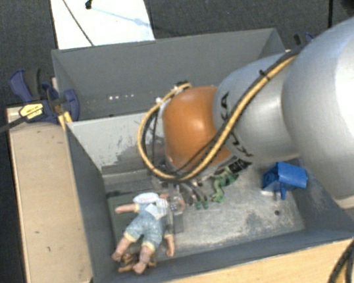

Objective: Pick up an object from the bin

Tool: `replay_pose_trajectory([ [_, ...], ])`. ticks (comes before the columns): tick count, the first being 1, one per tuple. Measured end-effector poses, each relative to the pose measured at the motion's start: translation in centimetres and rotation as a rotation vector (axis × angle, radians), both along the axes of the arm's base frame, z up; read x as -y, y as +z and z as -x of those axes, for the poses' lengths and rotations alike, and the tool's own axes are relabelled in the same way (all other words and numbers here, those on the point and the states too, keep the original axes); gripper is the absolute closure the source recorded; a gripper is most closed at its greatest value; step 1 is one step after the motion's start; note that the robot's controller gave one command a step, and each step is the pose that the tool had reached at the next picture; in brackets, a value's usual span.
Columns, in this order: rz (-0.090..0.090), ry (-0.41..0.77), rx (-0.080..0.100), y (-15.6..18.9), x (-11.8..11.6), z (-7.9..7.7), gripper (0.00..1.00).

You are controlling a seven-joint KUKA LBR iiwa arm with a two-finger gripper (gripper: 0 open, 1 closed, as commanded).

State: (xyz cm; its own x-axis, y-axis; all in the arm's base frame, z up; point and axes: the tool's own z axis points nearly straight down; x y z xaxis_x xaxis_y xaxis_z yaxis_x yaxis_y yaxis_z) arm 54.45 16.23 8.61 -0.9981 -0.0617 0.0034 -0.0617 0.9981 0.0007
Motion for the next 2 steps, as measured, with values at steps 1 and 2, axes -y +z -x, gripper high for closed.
replay_pose_trajectory([
  [1, -0.001, -0.111, 0.007, 3.3, 0.4, 0.9, 0.00],
  [2, 0.005, 0.000, 0.008, -0.7, -5.9, 3.8, 0.00],
])
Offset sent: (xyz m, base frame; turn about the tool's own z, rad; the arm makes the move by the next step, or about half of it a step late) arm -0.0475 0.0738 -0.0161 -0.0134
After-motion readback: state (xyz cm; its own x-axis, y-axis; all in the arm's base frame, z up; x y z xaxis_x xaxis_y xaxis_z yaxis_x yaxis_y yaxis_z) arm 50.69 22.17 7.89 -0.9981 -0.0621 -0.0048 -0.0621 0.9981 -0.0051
